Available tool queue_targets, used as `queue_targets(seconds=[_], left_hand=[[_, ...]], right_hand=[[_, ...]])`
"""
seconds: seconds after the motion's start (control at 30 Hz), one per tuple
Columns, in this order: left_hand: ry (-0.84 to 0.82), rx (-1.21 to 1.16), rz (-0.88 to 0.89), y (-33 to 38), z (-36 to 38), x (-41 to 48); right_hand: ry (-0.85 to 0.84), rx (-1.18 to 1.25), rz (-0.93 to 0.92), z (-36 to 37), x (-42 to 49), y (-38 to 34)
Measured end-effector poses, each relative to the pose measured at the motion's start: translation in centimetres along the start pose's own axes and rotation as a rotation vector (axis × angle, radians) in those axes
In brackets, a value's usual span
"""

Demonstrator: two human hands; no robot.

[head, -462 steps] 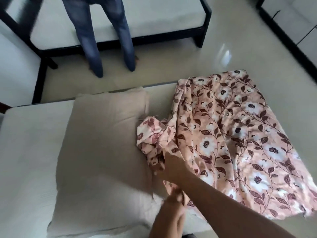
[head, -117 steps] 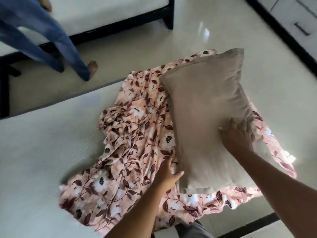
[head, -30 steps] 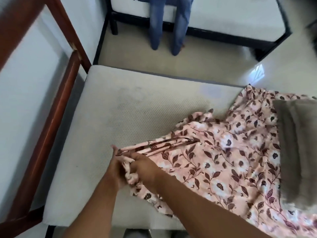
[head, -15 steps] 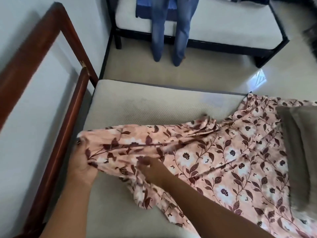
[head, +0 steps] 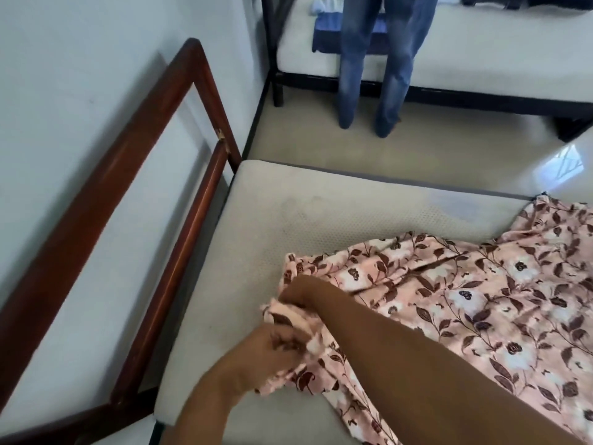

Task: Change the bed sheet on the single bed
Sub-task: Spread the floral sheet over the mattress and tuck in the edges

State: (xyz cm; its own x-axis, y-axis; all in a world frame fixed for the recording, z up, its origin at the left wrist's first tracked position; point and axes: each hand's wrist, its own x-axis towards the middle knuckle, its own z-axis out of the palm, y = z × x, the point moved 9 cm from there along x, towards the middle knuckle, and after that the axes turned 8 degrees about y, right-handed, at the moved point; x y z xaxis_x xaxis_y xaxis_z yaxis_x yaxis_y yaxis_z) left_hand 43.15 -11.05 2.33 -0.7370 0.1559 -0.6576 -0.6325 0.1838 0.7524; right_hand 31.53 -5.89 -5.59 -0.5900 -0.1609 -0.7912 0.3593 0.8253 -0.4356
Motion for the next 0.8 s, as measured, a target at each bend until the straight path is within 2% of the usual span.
queue_targets(seconds=[0.07,0.13,0.2,0.23,0.27,0.33,0.37,0.43,0.47,0.57,0.67,0.73,0.8], left_hand=[[-0.088,0.042,-0.056,-2.6,0.2,-0.5],[-0.106,0.019,-0.142,-5.2,-1.3,-0.9],[-0.047,-0.080,-0.260,-7.3,-3.8,-1.2],[0.046,-0.145,-0.306,-8.4,-5.7,-1.0],[0.174,-0.203,-0.319,-9.0,-7.9,-0.8],[0.437,-0.365,-0.215,-8.6,-13.2,0.4],[0.516,-0.514,-0.156,-8.4,-15.6,1.3],[0.533,-0.763,-0.103,-7.2,-18.5,3.5],[0.470,-0.785,-0.108,-6.4,-19.3,4.8],[0.210,-0.655,-0.148,-2.5,-18.2,7.8],[0.079,-0.525,-0.226,-0.6,-17.4,10.4],[0.076,-0.294,-0.224,-0.1,-17.5,12.1],[0.244,0.035,-0.125,1.3,-19.2,14.1]], right_hand=[[0.051,-0.210,-0.029,0.9,0.2,0.5],[0.253,-0.288,-0.060,0.6,0.1,-0.6],[0.434,-0.295,-0.214,1.1,0.4,-3.7],[0.469,-0.260,-0.315,1.7,0.2,-5.9],[0.474,-0.182,-0.420,2.4,-0.5,-8.2],[0.409,0.051,-0.516,3.1,-2.8,-11.9],[0.402,0.143,-0.550,2.8,-4.4,-13.3],[0.380,0.205,-0.533,2.6,-5.3,-14.0],[0.354,0.203,-0.515,2.8,-5.2,-13.9],[0.299,0.166,-0.501,3.0,-5.7,-13.3],[0.247,0.092,-0.498,3.5,-6.3,-12.6],[0.209,0.051,-0.516,3.8,-6.6,-12.4],[0.224,0.029,-0.549,3.7,-6.6,-12.5]])
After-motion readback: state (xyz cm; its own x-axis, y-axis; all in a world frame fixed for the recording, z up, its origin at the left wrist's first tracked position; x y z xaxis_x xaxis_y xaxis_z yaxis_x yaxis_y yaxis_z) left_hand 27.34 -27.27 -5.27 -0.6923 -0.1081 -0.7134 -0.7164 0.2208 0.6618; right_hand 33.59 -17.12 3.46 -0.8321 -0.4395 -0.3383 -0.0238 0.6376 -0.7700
